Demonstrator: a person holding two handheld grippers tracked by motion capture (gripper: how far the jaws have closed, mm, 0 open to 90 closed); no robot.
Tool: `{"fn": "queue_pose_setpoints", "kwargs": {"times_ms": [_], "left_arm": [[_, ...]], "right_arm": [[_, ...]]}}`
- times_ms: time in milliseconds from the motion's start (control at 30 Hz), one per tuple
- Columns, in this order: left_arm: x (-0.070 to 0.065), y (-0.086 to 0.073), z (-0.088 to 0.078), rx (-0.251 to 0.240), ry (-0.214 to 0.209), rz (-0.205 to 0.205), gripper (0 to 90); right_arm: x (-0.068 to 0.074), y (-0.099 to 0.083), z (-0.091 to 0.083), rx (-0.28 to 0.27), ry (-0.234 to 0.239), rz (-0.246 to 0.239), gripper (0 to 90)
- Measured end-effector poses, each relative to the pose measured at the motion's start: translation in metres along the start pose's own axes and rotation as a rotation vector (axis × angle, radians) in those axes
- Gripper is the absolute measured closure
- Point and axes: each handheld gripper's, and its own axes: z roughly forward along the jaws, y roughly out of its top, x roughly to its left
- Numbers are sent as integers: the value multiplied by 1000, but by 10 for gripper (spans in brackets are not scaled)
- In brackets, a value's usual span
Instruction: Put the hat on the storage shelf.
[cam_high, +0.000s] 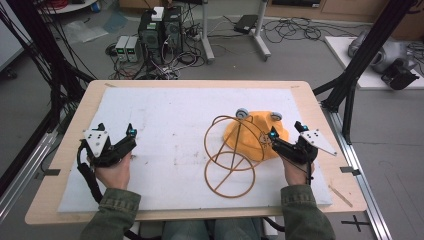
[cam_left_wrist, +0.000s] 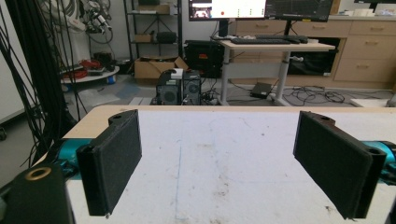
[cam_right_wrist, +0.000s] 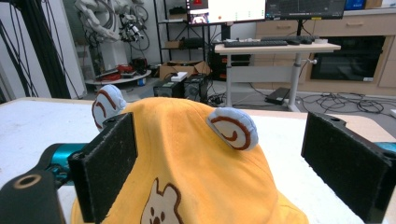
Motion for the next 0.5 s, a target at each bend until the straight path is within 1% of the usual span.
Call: {"fn": "queue_pose_setpoints", "kwargs": {"times_ms": [433, 500], "left_arm": [[0, -1, 0, 2, -3, -2, 156], [0, -1, 0, 2, -2, -3, 156]], "right_arm": [[0, 0, -1, -2, -2, 8, 103], [0, 1, -1, -6, -1, 1, 103]]}}
